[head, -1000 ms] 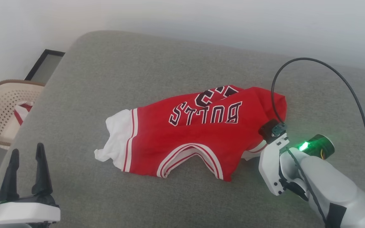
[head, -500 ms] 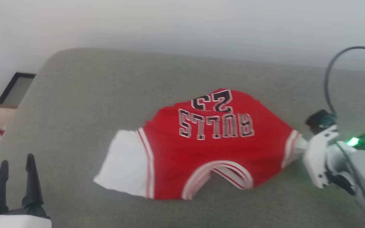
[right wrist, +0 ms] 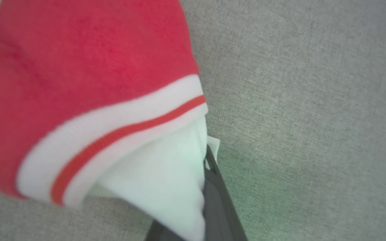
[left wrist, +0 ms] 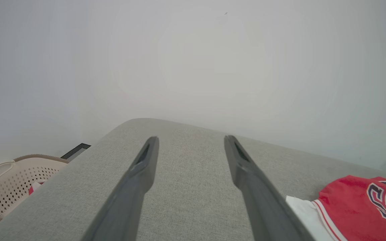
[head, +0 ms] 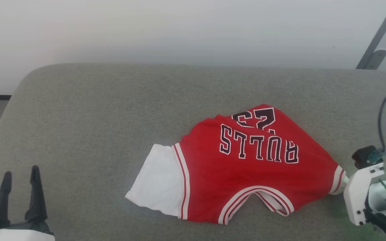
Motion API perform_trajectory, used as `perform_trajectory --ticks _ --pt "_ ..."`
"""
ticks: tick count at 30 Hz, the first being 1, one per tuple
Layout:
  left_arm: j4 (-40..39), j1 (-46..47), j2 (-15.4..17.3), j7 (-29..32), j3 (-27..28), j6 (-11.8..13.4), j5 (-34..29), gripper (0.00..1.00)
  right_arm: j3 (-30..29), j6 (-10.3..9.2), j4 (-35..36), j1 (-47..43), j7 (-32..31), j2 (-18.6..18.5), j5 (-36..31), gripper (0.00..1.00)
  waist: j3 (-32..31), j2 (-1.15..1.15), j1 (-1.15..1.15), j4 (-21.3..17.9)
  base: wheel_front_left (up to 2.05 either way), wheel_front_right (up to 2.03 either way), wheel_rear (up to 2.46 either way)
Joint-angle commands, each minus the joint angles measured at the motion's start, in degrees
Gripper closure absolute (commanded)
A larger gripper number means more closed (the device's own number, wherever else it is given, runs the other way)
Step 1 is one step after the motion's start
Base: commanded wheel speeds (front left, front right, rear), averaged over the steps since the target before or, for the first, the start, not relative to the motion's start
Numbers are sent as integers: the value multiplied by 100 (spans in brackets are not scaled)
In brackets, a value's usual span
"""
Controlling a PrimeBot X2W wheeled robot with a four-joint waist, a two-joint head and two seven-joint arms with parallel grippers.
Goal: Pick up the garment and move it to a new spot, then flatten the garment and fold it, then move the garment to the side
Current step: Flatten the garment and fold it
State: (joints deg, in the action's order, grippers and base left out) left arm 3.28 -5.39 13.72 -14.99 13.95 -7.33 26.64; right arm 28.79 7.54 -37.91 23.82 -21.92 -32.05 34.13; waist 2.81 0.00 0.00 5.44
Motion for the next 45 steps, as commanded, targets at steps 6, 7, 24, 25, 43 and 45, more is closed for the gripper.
perform_trajectory --ticks 6,7,24,25,43,45 --pt "118 69 244 -26 -247 -15 106 0 -175 -10 -136 109 238 279 -205 0 74 0 0 -142 0 0 0" --pt "137 74 294 -26 -311 -15 134 0 -214 -10 -110 130 267 284 -213 0 78 0 0 -168 0 0 0" --pt "-167 297 1114 1062 -1134 -15 598 0 -1099 -10 1235 -305 1343 491 -590 0 135 0 0 -742 0 0 0" --pt "-195 313 1150 1176 -1188 -15 639 0 -1145 -10 1324 -394 1329 518 -625 0 134 0 0 -782 0 0 0" --pt "41 494 1391 3688 -2079 338 882 0 -2698 -9 2917 -1311 2960 1452 -1862 0 281 0 0 -1310 0 0 0" --pt "178 547 1403 3904 -2145 361 911 0 -2842 -10 2955 -1325 3175 1657 -2029 0 324 0 0 -1343 0 0 0"
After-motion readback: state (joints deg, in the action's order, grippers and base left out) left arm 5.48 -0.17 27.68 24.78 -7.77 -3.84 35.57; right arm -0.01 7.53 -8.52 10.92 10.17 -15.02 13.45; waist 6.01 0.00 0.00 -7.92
